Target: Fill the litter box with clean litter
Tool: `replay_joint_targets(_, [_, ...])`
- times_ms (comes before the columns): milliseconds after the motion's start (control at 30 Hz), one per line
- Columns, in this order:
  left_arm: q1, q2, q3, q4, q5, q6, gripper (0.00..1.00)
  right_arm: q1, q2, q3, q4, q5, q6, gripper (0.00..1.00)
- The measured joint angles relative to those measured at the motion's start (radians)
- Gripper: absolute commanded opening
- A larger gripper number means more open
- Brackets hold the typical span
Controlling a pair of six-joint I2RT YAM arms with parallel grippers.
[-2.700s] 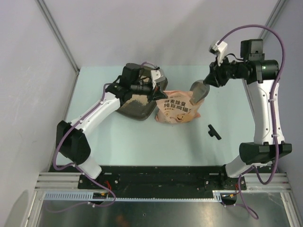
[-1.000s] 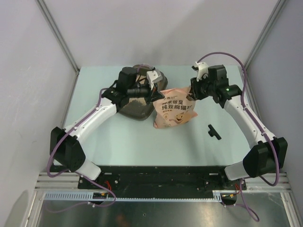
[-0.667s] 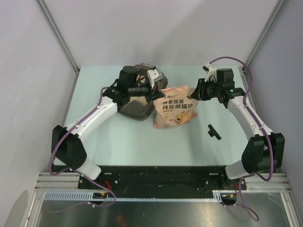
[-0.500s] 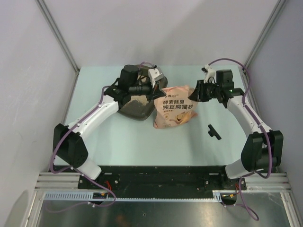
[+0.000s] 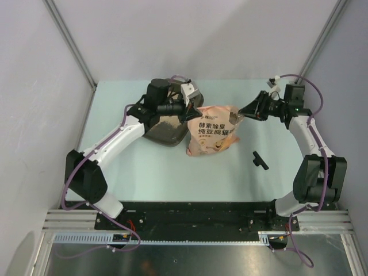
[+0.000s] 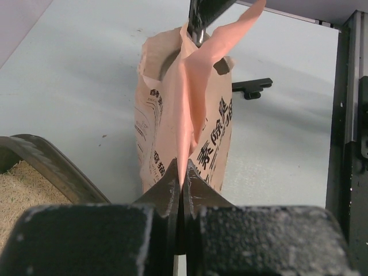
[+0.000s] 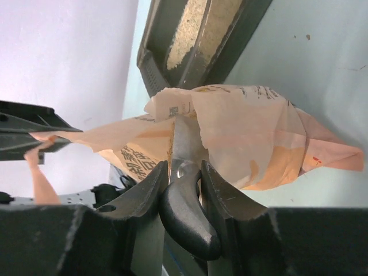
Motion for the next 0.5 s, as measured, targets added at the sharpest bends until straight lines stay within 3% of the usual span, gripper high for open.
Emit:
replay_joint_targets(267, [-0.001, -0.076, -0.069, -0.008, 0.000, 0.002, 0.00, -0.055, -0.001, 0.000, 0.016, -0.055, 0.076, 0.00])
replay_joint_targets(500, [0.004, -0.180, -0.114, -0.121, -0.001, 0.051, 0.00, -0.032, -0.013, 0.000, -0.040, -0.066, 0.075, 0.00])
